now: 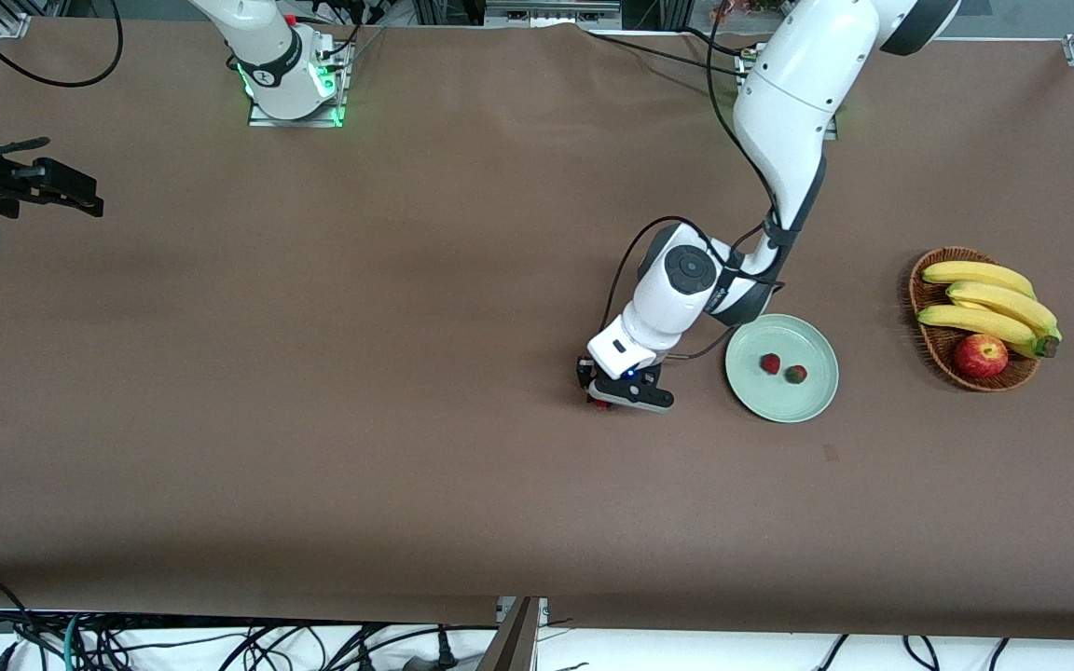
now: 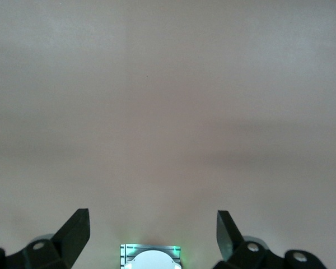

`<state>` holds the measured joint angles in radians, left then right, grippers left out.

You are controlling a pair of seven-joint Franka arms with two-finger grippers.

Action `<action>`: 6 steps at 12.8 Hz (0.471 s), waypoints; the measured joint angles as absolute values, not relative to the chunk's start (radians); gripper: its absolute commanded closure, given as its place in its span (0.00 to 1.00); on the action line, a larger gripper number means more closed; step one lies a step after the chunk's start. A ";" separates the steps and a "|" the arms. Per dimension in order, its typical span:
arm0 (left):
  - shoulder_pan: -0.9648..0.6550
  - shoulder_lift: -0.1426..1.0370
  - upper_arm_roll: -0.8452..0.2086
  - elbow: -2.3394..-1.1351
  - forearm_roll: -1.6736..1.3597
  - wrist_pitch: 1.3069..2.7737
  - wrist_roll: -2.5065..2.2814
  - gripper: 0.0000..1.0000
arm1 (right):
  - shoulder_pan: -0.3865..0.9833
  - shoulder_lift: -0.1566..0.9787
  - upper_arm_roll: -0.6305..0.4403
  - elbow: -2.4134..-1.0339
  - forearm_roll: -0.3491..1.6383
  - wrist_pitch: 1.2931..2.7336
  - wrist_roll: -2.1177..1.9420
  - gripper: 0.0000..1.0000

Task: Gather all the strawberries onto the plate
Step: 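Lower the strawberry onto the plate and open the left gripper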

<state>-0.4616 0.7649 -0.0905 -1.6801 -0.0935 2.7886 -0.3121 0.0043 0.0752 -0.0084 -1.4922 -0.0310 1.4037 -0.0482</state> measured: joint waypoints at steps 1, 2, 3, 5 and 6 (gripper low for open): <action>-0.444 0.733 -0.089 -1.672 -0.093 2.715 -0.296 0.91 | 0.004 0.075 -0.008 -1.492 -0.031 1.404 -0.048 0.00; -0.420 0.692 -0.087 -1.666 -0.093 2.627 -0.259 0.92 | 0.004 0.075 -0.009 -1.492 -0.031 1.404 -0.048 0.00; -0.391 0.647 -0.086 -1.664 -0.093 2.538 -0.209 0.92 | 0.004 0.075 -0.009 -1.492 -0.031 1.404 -0.048 0.00; -0.327 0.567 -0.082 -1.664 -0.093 2.367 -0.093 0.91 | 0.004 0.075 -0.010 -1.492 -0.031 1.404 -0.047 0.00; -0.299 0.539 -0.071 -1.665 -0.093 2.290 -0.015 0.91 | 0.004 0.075 -0.010 -1.492 -0.031 1.404 -0.047 0.00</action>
